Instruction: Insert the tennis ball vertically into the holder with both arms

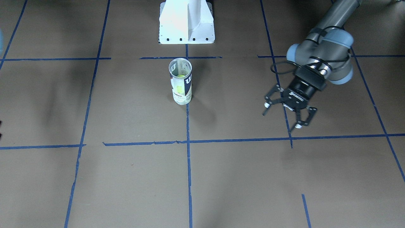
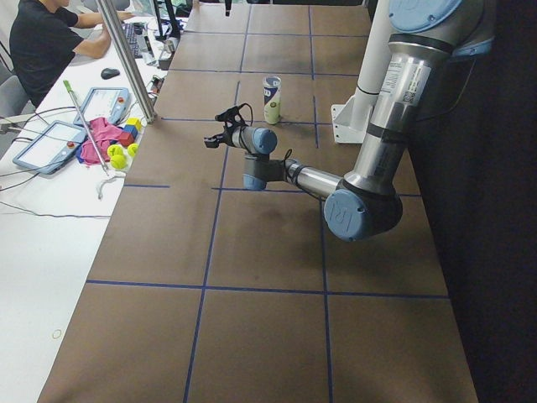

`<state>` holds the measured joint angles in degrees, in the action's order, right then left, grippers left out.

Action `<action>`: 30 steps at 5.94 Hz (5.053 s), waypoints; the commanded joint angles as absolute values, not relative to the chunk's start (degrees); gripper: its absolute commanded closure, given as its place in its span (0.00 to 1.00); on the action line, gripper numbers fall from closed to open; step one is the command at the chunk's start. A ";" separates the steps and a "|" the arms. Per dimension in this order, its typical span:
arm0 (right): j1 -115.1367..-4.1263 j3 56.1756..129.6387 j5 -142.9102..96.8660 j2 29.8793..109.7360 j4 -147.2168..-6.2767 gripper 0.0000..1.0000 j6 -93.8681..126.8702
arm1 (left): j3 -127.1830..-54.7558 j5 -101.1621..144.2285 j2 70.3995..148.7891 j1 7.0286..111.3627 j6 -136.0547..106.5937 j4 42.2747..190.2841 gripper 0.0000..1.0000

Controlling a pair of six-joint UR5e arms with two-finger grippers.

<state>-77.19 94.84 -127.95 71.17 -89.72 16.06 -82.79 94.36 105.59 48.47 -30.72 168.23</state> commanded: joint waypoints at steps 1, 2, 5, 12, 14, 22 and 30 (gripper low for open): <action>-86.45 94.21 -135.76 82.03 -89.04 0.00 2.95 | -82.53 107.67 102.23 63.46 -30.51 148.71 0.00; -88.22 93.52 -136.40 86.79 -86.86 0.00 -4.84 | -82.01 122.11 102.13 73.20 -28.06 143.66 0.00; -88.86 89.05 -136.93 89.02 -82.30 0.00 -5.54 | -82.70 143.47 101.51 91.21 -3.58 111.28 0.00; -87.92 86.75 -133.24 86.31 -91.39 0.00 -6.15 | -101.25 133.86 83.70 92.02 6.07 82.98 0.00; -87.54 88.41 -133.77 86.74 -91.41 0.00 -6.42 | -97.22 141.73 82.36 92.02 6.15 86.73 0.00; -88.07 91.41 -137.55 93.69 -90.26 0.00 -6.50 | -97.90 141.68 81.91 87.71 5.89 89.12 0.00; -87.98 92.28 -137.73 94.92 -89.13 0.00 -6.33 | -97.91 141.50 83.40 87.63 5.98 88.60 0.00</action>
